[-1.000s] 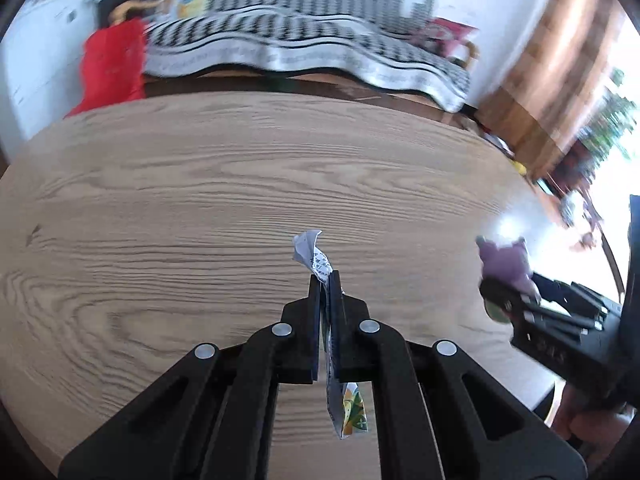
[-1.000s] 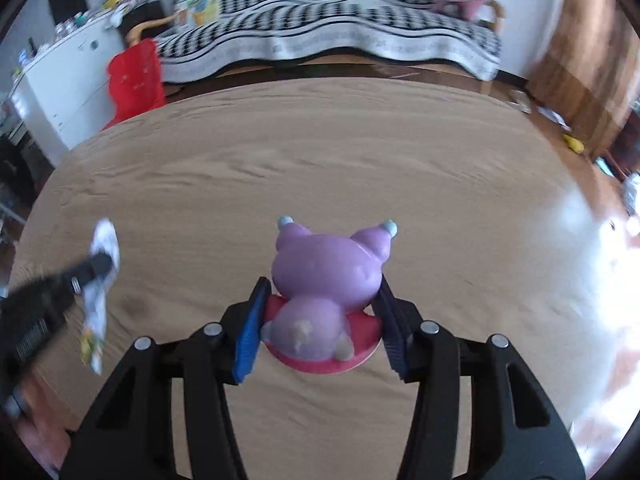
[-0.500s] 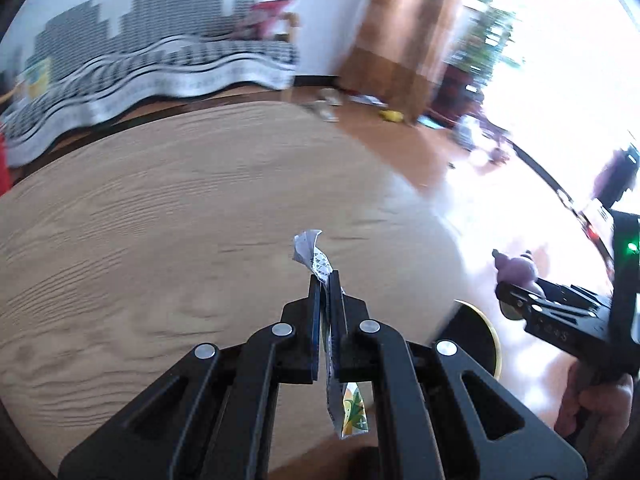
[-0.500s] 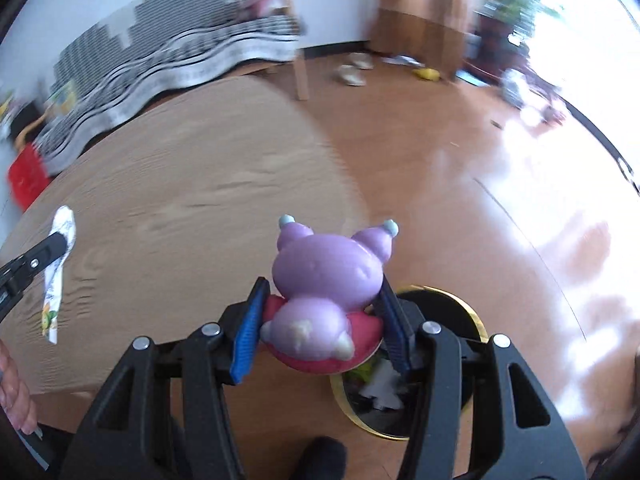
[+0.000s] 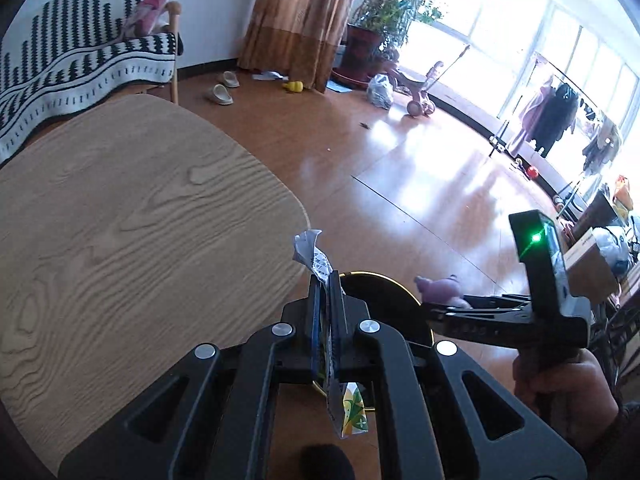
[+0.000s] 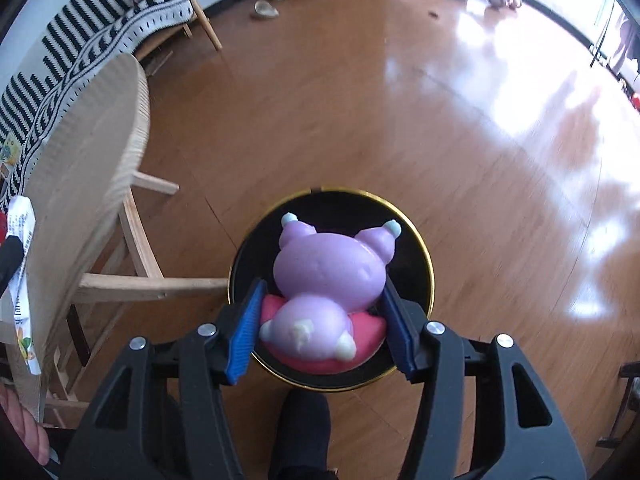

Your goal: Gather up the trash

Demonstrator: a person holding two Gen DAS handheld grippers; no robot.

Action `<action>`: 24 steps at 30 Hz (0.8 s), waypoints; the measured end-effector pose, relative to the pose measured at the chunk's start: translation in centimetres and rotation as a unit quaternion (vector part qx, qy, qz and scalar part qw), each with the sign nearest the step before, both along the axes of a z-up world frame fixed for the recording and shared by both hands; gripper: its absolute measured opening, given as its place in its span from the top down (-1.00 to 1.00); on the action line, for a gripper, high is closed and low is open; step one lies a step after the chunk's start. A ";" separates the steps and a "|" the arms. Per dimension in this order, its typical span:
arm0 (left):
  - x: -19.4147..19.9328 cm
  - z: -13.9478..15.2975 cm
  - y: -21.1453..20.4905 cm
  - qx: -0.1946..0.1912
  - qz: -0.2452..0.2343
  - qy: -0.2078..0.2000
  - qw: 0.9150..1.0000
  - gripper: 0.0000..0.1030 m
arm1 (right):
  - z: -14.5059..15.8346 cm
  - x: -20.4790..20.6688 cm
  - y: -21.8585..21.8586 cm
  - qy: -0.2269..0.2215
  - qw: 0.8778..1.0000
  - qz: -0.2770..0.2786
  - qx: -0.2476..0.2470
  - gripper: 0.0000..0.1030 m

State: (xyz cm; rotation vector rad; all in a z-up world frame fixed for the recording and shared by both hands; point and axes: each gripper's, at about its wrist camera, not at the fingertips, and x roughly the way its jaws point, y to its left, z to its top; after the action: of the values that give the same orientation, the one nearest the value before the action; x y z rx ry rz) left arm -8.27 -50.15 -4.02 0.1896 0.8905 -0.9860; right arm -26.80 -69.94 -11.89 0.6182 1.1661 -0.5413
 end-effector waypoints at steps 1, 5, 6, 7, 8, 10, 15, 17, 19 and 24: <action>0.0 0.0 -0.2 0.001 -0.002 0.002 1.000 0.94 | -0.4 -0.1 -0.1 0.003 1.000 0.001 0.006 -0.08; -0.2 -0.6 -1.4 0.006 -0.011 0.009 1.000 0.94 | -0.5 2.4 -0.1 0.009 1.000 0.007 0.009 -0.09; -0.3 -0.7 -1.5 0.006 -0.013 0.010 1.000 0.94 | -0.5 2.4 -0.2 0.010 1.000 0.008 0.009 -0.09; -0.4 -0.8 -1.7 0.007 -0.015 0.011 1.000 0.94 | -0.5 2.5 -0.2 0.010 1.000 0.008 0.009 -0.10; -0.5 -0.9 -1.9 0.007 -0.017 0.012 1.000 0.94 | -0.5 2.5 -0.2 0.010 1.000 0.007 0.009 -0.11; -0.4 -1.0 -2.2 0.007 -0.021 0.016 1.000 0.94 | -0.5 2.5 -0.3 0.011 1.000 0.003 0.008 -0.13; -0.5 -1.7 -2.8 0.010 -0.034 0.025 0.999 0.94 | 0.0 2.4 -0.7 -0.002 1.000 -0.014 0.001 -0.44; -0.7 -2.0 -3.3 0.012 -0.038 0.030 0.999 0.94 | 0.5 1.9 -1.0 -0.010 1.000 -0.025 -0.003 -0.47; -1.0 -2.4 -3.8 0.012 -0.043 0.036 0.998 0.94 | 1.0 1.4 -1.2 -0.016 0.999 -0.036 -0.005 -0.49; -1.8 -3.9 -5.6 0.015 -0.074 0.060 0.995 0.93 | 2.6 0.0 -2.2 -0.038 0.997 -0.070 -0.021 -0.53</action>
State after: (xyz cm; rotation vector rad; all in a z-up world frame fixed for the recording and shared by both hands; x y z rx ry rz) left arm -10.12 -55.74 -7.95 0.2273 1.0122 -1.1318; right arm -26.83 -72.17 -9.27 0.6828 1.0428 -0.6549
